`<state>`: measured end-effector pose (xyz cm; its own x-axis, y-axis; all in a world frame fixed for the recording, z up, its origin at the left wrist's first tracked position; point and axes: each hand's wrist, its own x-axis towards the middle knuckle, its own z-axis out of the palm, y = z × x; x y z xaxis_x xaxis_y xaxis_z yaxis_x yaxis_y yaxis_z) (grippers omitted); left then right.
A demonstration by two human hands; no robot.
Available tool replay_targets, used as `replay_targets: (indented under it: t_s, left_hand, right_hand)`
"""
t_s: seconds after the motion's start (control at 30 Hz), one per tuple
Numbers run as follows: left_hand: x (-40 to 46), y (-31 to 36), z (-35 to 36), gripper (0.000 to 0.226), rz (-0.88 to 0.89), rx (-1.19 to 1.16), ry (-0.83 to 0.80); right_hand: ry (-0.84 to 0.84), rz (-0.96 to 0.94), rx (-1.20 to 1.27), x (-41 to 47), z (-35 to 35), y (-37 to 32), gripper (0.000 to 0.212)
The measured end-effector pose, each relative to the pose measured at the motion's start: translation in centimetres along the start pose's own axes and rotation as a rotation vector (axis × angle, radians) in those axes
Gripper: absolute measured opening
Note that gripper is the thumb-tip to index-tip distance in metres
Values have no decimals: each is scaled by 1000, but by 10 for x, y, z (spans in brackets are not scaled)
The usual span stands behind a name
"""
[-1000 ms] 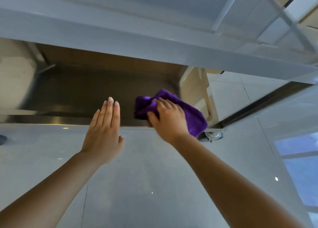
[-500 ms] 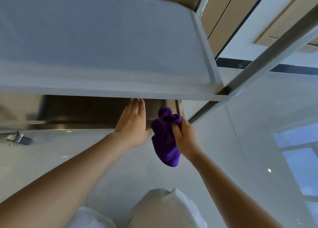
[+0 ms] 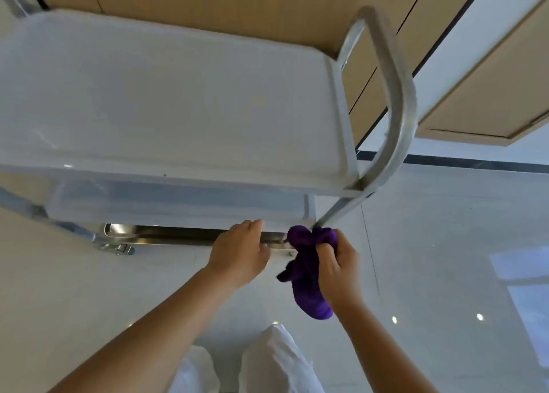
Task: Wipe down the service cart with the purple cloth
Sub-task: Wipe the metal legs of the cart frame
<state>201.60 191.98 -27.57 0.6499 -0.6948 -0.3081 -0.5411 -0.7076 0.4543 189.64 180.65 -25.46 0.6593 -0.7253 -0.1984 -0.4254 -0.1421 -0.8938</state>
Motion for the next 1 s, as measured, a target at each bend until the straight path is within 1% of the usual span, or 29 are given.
replay_targets:
  t_s: [0.07,0.17,0.23,0.3,0.37,0.43,0.47,0.53,0.6,0.67,0.73,0.87,1.0]
  left_hand:
    - [-13,29,-43,48,-10,-52,25]
    - [-24,79,-99,45,-6,-142,65]
    - [-23,115,-125,40,-5,-202,52]
    - [-14,149,-141,40,-6,-284,21]
    - [-2,175,-146,35,-16,-369,17]
    - [9,193,-145,25,-33,-404,14]
    - [13,200,-144,28,-42,-419,4]
    - [20,207,-141,37,-48,-453,-15]
    - [25,211,-135,40,-68,-479,-4]
    - [27,213,-131,30,-95,-530,17]
    - [27,219,-126,29,-124,-575,53]
    - [15,221,-123,45,-197,-600,121]
    - [-18,213,-116,55,-193,-540,64]
  right_hand:
    - [68,-66,26,-5,-37,-57,16]
    - [156,-154,10,11,-84,-133,12]
    - [196,-184,-97,40,-108,-170,12]
    - [212,-164,-277,81,-124,-190,17]
    - [154,-85,-481,119,-132,-197,27]
    - [34,-35,-621,146,-134,-193,30]
    - [-25,-31,-620,154,-134,-190,28]
    - [-102,-36,-532,162,-134,-187,22]
    - [-141,-19,-521,164,-135,-188,25]
    - [-152,10,-545,162,-133,-190,29]
    - [-149,20,-548,159,-133,-187,28]
    - [-136,15,-531,138,-138,-175,25]
    - [-134,23,-509,102,-139,-164,28]
